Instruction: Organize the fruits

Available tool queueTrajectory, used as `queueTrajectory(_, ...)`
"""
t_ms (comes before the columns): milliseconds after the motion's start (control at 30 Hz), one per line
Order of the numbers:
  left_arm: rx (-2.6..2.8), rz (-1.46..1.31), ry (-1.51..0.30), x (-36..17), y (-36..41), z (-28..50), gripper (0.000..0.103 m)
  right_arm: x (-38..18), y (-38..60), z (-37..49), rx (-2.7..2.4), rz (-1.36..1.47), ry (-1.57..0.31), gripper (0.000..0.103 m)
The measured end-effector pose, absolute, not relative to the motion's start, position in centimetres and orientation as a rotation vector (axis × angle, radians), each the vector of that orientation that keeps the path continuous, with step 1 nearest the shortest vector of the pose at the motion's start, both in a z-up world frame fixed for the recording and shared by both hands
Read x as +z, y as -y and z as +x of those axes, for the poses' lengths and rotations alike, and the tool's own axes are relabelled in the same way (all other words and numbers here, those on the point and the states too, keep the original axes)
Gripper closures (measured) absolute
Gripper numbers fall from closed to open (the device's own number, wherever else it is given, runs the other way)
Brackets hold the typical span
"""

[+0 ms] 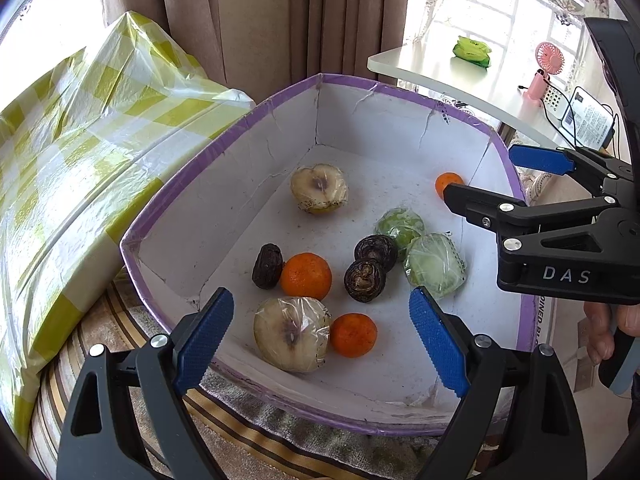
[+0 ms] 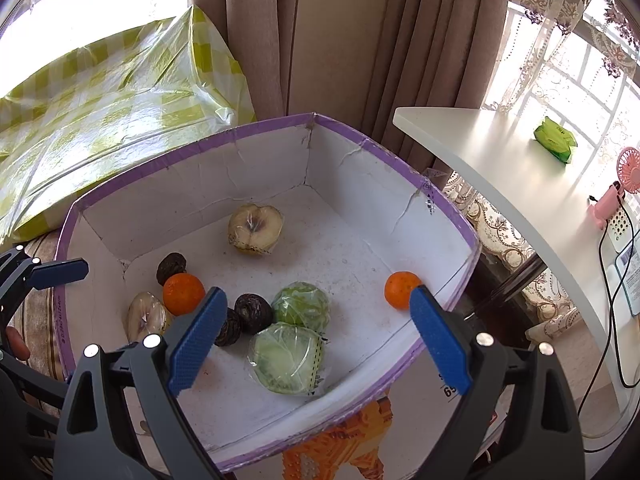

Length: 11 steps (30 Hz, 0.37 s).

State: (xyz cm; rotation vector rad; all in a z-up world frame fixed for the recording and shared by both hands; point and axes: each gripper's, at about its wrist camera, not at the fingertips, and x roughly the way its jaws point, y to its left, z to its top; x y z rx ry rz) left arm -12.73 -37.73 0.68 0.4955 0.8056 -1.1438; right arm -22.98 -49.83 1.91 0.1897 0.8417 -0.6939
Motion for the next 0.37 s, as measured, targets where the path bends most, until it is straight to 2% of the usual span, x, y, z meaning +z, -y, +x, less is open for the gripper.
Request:
queueTrajectory(200,-1.156,0.441,-0.814,2.0,37.1,-12.1,0.016,2.8,49.5,-22.7,-0.68,0.208,-0.811,0.01)
queueTrajectory(367,-1.083,0.38,-0.78,4.5,32.5,-10.9,0.016,5.0,46.8,-21.2,-0.6,0.201,-0.743,0.008)
